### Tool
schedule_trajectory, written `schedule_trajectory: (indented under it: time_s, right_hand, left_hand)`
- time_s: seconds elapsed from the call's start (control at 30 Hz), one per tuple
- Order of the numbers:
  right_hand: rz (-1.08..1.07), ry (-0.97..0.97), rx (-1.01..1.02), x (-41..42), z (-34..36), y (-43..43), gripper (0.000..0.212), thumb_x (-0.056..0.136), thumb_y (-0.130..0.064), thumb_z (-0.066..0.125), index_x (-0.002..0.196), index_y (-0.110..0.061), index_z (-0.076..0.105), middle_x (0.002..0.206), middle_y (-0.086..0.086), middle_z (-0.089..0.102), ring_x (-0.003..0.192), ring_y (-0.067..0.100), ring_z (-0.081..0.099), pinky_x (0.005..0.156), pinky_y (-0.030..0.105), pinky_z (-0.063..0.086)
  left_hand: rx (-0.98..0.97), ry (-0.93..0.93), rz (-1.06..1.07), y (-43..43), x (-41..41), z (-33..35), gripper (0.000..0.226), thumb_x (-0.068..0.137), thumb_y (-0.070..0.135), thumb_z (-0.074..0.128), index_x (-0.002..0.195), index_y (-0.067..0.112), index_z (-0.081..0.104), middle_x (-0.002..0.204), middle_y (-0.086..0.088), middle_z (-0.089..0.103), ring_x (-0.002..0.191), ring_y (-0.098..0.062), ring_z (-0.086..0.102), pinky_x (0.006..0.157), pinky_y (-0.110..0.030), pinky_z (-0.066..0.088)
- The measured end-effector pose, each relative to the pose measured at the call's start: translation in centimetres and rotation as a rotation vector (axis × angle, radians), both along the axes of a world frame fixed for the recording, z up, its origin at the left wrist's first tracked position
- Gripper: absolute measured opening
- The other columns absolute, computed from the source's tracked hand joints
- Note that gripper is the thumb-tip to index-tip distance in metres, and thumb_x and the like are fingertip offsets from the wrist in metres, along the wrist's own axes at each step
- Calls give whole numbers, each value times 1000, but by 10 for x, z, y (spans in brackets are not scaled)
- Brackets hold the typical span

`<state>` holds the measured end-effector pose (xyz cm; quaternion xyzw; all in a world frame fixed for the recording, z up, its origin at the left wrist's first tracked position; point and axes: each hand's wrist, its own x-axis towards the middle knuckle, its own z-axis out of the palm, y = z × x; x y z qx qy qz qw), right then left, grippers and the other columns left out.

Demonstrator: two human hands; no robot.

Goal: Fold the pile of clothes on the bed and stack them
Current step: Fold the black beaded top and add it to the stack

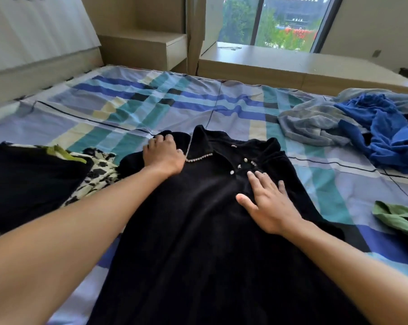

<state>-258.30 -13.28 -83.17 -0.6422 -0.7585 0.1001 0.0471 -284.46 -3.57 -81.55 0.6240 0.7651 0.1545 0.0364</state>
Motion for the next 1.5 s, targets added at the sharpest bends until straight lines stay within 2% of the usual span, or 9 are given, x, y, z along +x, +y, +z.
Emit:
schedule_trajectory:
  time_s: [0.1, 0.3, 0.5, 0.7, 0.8, 1.07, 1.23, 1.4, 1.5]
  right_hand:
    - [94, 61, -39, -49, 1, 8, 76, 101, -57, 36, 161, -20, 7, 169, 5, 4, 155, 18, -3, 124, 45, -2]
    - [210, 72, -62, -121, 10, 42, 70, 102, -52, 41, 160, -20, 17, 168, 3, 11, 155, 20, 9, 125, 44, 7]
    - [209, 45, -150, -150, 6, 89, 65, 102, -52, 41, 156, -18, 31, 164, 5, 23, 151, 24, 24, 123, 45, 19]
    - [130, -43, -203, -147, -4, 121, 71, 102, -55, 37, 161, -23, 13, 168, 2, 10, 155, 19, 7, 123, 52, 4]
    - [142, -76, -193, -148, -9, 118, 72, 102, -54, 37, 161, -23, 8, 169, 3, 6, 155, 19, 3, 122, 53, 1]
    - [266, 547, 214, -174, -10, 79, 49, 92, -45, 54, 134, -21, 58, 123, -1, 56, 121, 19, 55, 107, 39, 42]
    - [436, 129, 2, -183, -30, 62, 67, 101, -46, 45, 159, -21, 21, 164, 2, 26, 152, 20, 19, 124, 42, 16]
    - [414, 44, -57, -182, -37, 55, 68, 105, -47, 34, 160, -19, 7, 169, -3, 4, 155, 13, -5, 126, 42, -2]
    - [388, 92, -85, -183, -38, 55, 70, 104, -49, 33, 161, -20, 3, 169, -5, 3, 154, 9, -7, 125, 41, -4]
  left_hand:
    - [-165, -91, 172, 0, -41, 1, 55, 91, 29, 47, 144, 15, 42, 147, -15, 44, 136, -37, 39, 110, -46, 34]
    - [-326, -167, 121, 13, -76, 0, 60, 72, 33, 60, 128, 13, 55, 129, -16, 60, 117, -36, 59, 97, -42, 51]
    - [-250, -188, 90, 30, -89, 1, 60, 78, 46, 74, 128, 18, 58, 133, -9, 60, 127, -33, 53, 106, -43, 40]
    - [-242, -567, 8, 45, -111, 6, 60, 77, 27, 78, 132, 13, 57, 122, -12, 65, 104, -30, 65, 93, -40, 54]
    - [-310, -580, 44, 43, -118, 11, 69, 77, 23, 81, 135, 6, 49, 124, -17, 60, 103, -34, 64, 89, -43, 56]
    - [-117, -330, 20, 44, -114, 50, 62, 89, 13, 67, 143, 3, 39, 138, -16, 51, 123, -32, 54, 86, -32, 42]
    - [22, -584, -202, 40, -105, 78, 32, 89, 12, 69, 114, 18, 49, 110, -10, 68, 99, -26, 66, 86, -41, 55]
    - [-486, -374, -234, 18, -114, 64, 110, 57, 66, 83, 144, 16, 36, 127, -5, 59, 101, -20, 68, 89, -45, 58]
    - [-748, -320, -306, 10, -114, 58, 116, 24, 91, 72, 117, 21, 63, 110, -1, 73, 94, -20, 73, 89, -42, 58]
